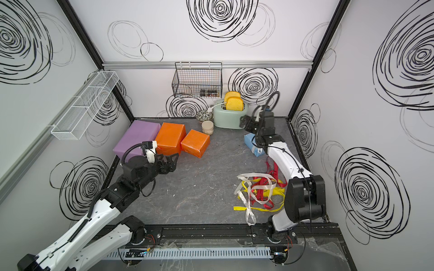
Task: Untie the ribbon bows on the gift boxes
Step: Move the gift box to the center of the board.
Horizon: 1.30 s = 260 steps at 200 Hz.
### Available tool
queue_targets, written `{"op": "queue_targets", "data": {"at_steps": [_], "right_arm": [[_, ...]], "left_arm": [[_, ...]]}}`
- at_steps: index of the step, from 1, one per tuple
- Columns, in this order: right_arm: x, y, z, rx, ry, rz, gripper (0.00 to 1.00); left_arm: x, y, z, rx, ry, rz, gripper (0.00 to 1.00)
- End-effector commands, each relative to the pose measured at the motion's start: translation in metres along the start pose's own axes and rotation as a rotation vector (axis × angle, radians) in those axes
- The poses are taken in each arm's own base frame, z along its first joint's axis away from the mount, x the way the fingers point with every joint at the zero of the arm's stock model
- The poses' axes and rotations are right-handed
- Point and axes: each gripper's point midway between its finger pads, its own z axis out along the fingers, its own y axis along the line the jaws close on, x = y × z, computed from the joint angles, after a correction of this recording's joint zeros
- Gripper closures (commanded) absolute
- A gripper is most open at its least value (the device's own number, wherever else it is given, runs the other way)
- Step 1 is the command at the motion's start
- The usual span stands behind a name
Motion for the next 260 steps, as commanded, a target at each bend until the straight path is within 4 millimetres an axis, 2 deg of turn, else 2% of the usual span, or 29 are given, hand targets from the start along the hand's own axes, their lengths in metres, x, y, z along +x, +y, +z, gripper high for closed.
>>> {"op": "queue_targets", "data": {"at_steps": [1,21,39,56,58,60,68,75,77,93,113,141,186,215,235,260], "right_arm": [[-0.002,-0.072,0.01,0.152,-0.024,0.19,0.01],[-0.014,-0.129,0.016,0.284,-0.055,0.264,0.02],[-0.016,-0.162,0.031,0.351,-0.041,0.281,0.02],[-0.016,-0.179,0.052,0.379,0.003,0.27,0.02],[-0.01,-0.183,0.057,0.387,0.023,0.267,0.02],[-0.014,-0.181,0.059,0.379,0.019,0.259,0.02],[-0.012,-0.185,0.07,0.39,0.056,0.252,0.02],[-0.001,-0.193,0.079,0.414,0.108,0.262,0.02],[-0.005,-0.19,0.082,0.408,0.111,0.261,0.02],[0.021,-0.196,0.103,0.425,0.22,0.255,0.02],[0.047,-0.182,0.119,0.399,0.287,0.215,0.02],[0.077,-0.149,0.127,0.305,0.347,0.178,0.02],[0.125,-0.102,0.111,0.214,0.417,0.122,0.01],[0.167,-0.073,0.098,0.177,0.501,0.068,0.01],[0.198,-0.042,0.088,0.107,0.546,0.02,0.0],[0.229,-0.014,0.075,0.073,0.596,-0.04,0.01]], "left_arm": [[-0.014,-0.013,-0.003,0.063,-0.058,-0.02,0.04],[-0.013,-0.016,-0.003,0.079,-0.049,-0.023,0.04],[-0.012,-0.018,-0.003,0.089,-0.044,-0.026,0.04],[-0.012,-0.019,-0.003,0.099,-0.042,-0.026,0.04],[-0.012,-0.019,-0.003,0.099,-0.042,-0.026,0.04],[-0.012,-0.019,-0.003,0.099,-0.042,-0.026,0.04],[-0.012,-0.02,-0.003,0.103,-0.041,-0.026,0.04],[-0.012,-0.021,-0.003,0.105,-0.043,-0.026,0.04],[-0.012,-0.021,-0.003,0.105,-0.042,-0.026,0.04],[-0.012,-0.021,-0.003,0.111,-0.041,-0.026,0.04],[-0.012,-0.022,-0.002,0.118,-0.038,-0.031,0.04],[-0.011,-0.022,-0.001,0.121,-0.033,-0.033,0.04],[-0.01,-0.021,-0.001,0.116,-0.03,-0.031,0.04],[-0.01,-0.021,-0.001,0.116,-0.028,-0.029,0.04],[-0.01,-0.02,-0.001,0.111,-0.031,-0.026,0.04],[-0.009,-0.02,0.0,0.106,-0.028,-0.02,0.04]]}}
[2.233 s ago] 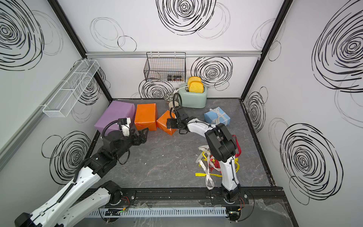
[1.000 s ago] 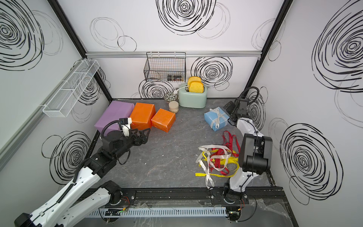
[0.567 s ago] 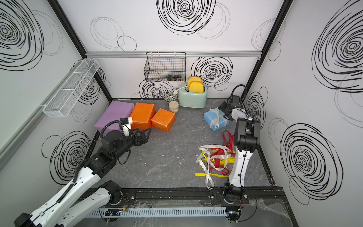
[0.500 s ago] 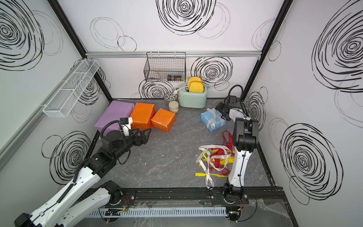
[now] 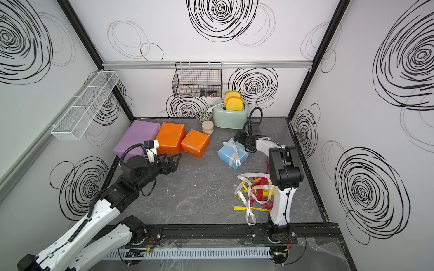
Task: Untie the ribbon bows on the gift boxes
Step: Move the gift box to the center of the board.
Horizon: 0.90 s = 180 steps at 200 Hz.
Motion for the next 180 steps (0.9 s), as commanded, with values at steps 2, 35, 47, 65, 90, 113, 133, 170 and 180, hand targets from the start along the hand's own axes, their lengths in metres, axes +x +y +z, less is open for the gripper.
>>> {"op": "queue_targets", "data": {"at_steps": [2,35,47,65,90,113,133,170,180], "right_arm": [[0.05,0.014,0.003,0.004,0.102,-0.062,0.0],[0.101,0.055,-0.003,-0.053,0.151,-0.169,0.0],[0.119,0.069,-0.006,-0.065,0.171,-0.208,0.0],[0.141,0.092,-0.013,-0.076,0.177,-0.279,0.0],[0.168,0.12,-0.025,-0.114,0.187,-0.346,0.0],[0.181,0.141,-0.035,-0.154,0.191,-0.389,0.0],[0.174,0.149,-0.047,-0.162,0.175,-0.4,0.0],[0.148,0.148,-0.101,-0.229,0.012,-0.395,0.01],[0.145,0.143,-0.117,-0.262,-0.031,-0.381,0.01]], "left_arm": [[-0.007,-0.003,0.0,0.011,-0.035,0.001,0.04],[-0.005,-0.003,0.001,0.006,-0.029,0.006,0.04],[-0.004,-0.002,0.002,0.0,-0.026,0.005,0.04],[-0.004,0.001,0.003,-0.022,-0.021,0.002,0.04],[-0.002,0.003,0.004,-0.031,-0.016,0.001,0.04],[-0.001,0.006,0.004,-0.05,-0.012,0.001,0.03],[0.001,0.01,0.007,-0.076,0.001,0.005,0.01],[0.018,0.014,0.019,-0.107,0.09,0.044,0.07],[0.028,0.009,0.024,-0.084,0.136,0.057,0.09]]}}
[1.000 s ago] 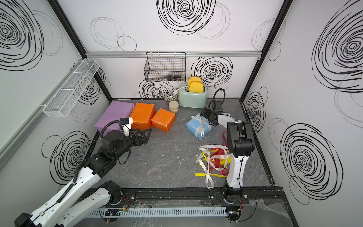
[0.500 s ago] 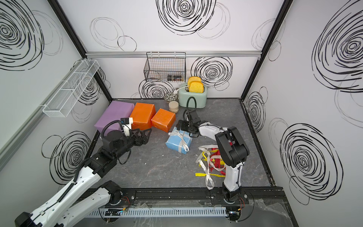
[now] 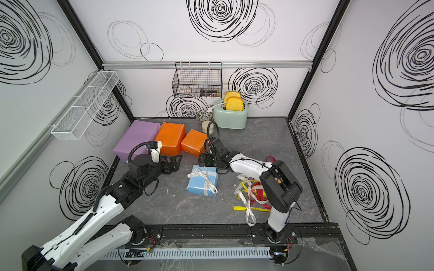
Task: Untie the ribbon bows on the gift boxes
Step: Move the gift box to the center of the board, then untie the ribbon from the gift box.
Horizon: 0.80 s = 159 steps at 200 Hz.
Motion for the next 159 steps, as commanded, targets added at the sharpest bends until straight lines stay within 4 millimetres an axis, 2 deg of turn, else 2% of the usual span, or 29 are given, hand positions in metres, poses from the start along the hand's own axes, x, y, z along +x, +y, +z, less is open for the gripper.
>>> {"op": "queue_targets", "data": {"at_steps": [1,26,44,59,79,96,109,120,132,159], "right_arm": [[-0.017,-0.002,-0.044,-0.031,-0.152,-0.005,0.01],[0.004,-0.025,-0.07,-0.055,-0.236,0.011,0.06],[0.023,-0.041,-0.077,-0.078,-0.268,0.026,0.14],[0.033,-0.049,-0.083,-0.09,-0.292,0.02,0.25],[0.035,-0.051,-0.091,-0.131,-0.323,0.023,0.38],[0.034,-0.044,-0.097,-0.176,-0.335,0.007,0.49],[0.035,-0.044,-0.097,-0.179,-0.336,0.007,0.56],[0.036,-0.045,-0.096,-0.177,-0.335,0.013,0.63],[0.036,-0.045,-0.094,-0.181,-0.327,0.016,0.65],[0.039,-0.047,-0.088,-0.175,-0.298,0.024,0.73]], "left_arm": [[0.003,-0.013,0.007,0.027,0.042,0.041,0.09],[0.034,-0.03,0.022,0.071,0.179,0.096,0.13],[0.059,-0.045,0.03,0.096,0.272,0.148,0.16],[0.078,-0.058,0.034,0.117,0.339,0.194,0.19],[0.102,-0.08,0.036,0.154,0.422,0.294,0.19],[0.119,-0.088,0.037,0.151,0.487,0.39,0.2],[0.127,-0.087,0.041,0.127,0.526,0.454,0.21],[0.132,-0.086,0.046,0.117,0.549,0.493,0.29],[0.133,-0.087,0.051,0.115,0.562,0.523,0.35],[0.129,-0.085,0.06,0.095,0.56,0.607,0.41]]}}
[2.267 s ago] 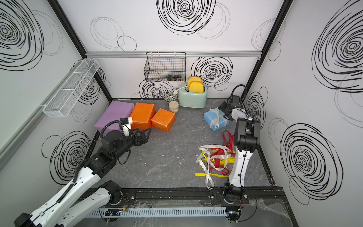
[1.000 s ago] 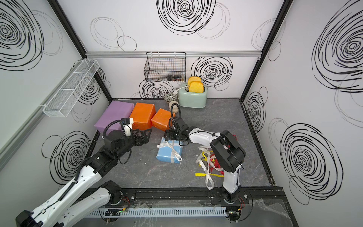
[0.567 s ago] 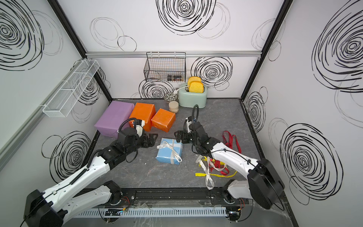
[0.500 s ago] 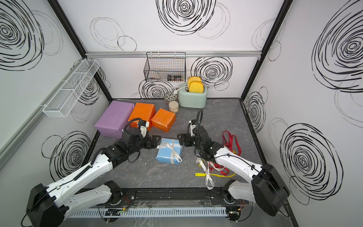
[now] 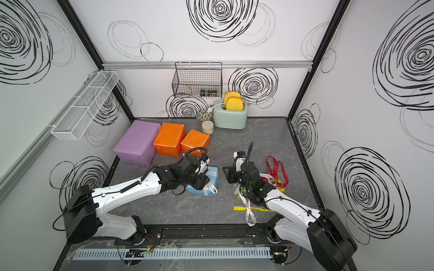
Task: Untie the ribbon bows on the gift boxes
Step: Untie the ribbon from the gift box.
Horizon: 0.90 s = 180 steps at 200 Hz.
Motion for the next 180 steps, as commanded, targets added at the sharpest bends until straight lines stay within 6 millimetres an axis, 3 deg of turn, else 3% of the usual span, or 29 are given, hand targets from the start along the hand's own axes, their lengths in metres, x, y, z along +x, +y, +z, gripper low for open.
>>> {"op": "queue_targets", "data": {"at_steps": [1,33,74,180], "right_arm": [[-0.002,0.004,0.003,-0.022,0.0,0.005,0.73],[-0.002,0.004,0.004,-0.032,0.008,0.009,0.77],[0.0,0.005,0.005,-0.038,0.015,0.008,0.78],[0.002,0.006,0.008,-0.047,0.028,0.002,0.81]], "left_arm": [[-0.009,0.008,-0.001,-0.057,0.006,0.107,0.41],[-0.021,0.021,-0.004,-0.103,-0.04,0.112,0.44],[-0.015,0.031,0.004,-0.111,-0.025,0.104,0.66],[-0.003,0.033,0.02,-0.096,0.023,0.098,0.55]]}}
